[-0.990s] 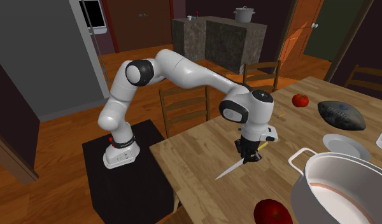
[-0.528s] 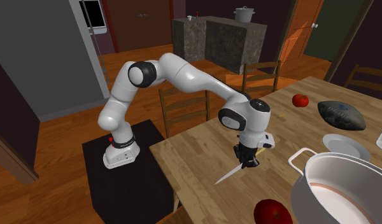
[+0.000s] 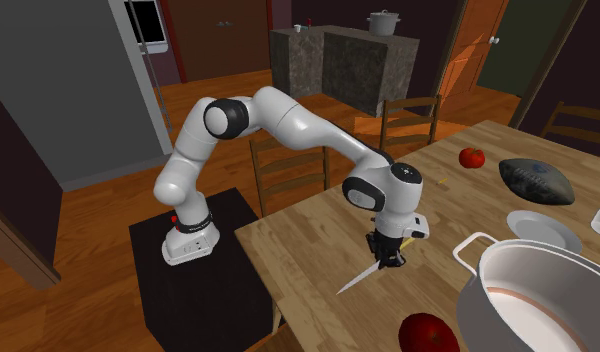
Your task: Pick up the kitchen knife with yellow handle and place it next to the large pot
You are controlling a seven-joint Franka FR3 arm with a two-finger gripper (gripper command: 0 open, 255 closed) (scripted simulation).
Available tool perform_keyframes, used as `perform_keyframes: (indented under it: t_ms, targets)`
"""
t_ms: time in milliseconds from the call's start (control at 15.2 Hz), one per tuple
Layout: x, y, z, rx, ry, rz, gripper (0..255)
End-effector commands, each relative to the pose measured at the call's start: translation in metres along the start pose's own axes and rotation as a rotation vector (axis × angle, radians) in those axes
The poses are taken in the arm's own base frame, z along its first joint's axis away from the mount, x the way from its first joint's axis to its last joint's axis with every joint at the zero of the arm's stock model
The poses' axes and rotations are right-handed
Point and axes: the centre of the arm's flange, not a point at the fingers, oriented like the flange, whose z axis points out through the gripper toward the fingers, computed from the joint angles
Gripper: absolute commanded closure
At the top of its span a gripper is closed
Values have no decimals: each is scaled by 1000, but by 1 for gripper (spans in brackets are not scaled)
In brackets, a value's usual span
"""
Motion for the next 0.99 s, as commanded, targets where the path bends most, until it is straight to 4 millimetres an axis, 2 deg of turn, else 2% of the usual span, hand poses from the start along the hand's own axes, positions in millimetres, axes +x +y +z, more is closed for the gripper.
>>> perform_keyframes:
  t_ms: [0, 66, 132, 462, 726, 924]
  targets:
    - [0, 0, 0, 0, 0, 0, 255]
    - [0, 0, 0, 0, 0, 0, 255]
    - [0, 0, 0, 0, 0, 0, 0]
    - [0, 0, 0, 0, 0, 0, 0]
    - [0, 0, -50, 0, 0, 0, 0]
    - [0, 0, -50, 0, 0, 0, 0]
